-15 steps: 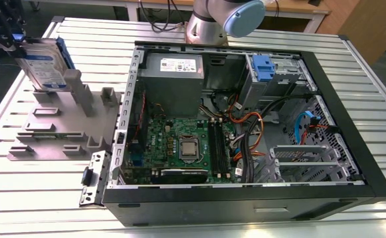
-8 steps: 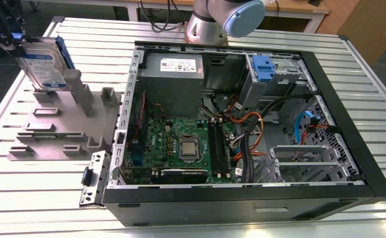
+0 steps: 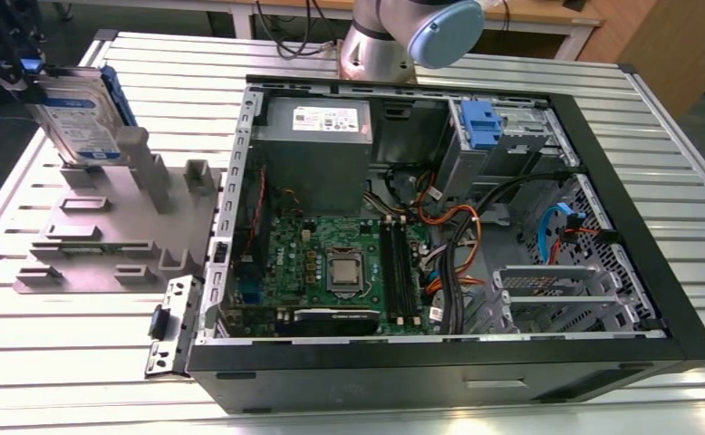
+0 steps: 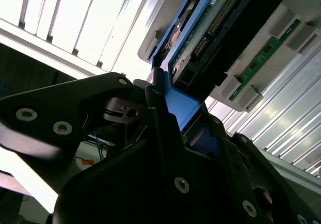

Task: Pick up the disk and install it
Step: 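Pick up the disk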

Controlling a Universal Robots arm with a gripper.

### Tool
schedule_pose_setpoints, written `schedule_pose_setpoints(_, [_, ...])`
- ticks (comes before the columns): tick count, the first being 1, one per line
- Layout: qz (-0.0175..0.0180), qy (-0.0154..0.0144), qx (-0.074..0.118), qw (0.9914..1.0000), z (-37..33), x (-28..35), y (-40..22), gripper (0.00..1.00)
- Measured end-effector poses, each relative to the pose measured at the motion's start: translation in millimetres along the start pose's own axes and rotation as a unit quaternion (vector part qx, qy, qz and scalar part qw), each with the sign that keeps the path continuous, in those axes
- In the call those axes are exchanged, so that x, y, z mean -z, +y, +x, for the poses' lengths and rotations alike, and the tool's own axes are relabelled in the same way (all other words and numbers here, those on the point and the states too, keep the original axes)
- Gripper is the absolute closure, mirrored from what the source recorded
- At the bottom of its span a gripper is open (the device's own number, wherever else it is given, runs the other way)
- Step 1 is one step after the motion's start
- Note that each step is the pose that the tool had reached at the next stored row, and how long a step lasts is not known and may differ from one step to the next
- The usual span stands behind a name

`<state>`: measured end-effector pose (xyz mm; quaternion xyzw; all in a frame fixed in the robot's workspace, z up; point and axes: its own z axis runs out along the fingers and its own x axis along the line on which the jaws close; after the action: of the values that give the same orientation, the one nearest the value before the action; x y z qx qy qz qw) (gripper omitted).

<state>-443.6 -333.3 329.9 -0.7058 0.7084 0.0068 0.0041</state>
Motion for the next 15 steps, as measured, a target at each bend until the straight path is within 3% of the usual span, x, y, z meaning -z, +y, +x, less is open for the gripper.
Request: schedule_pose_setpoints(15, [0.0000, 0.0000, 0.000, 1.00000, 0.0, 2.7, 0.0, 0.64])
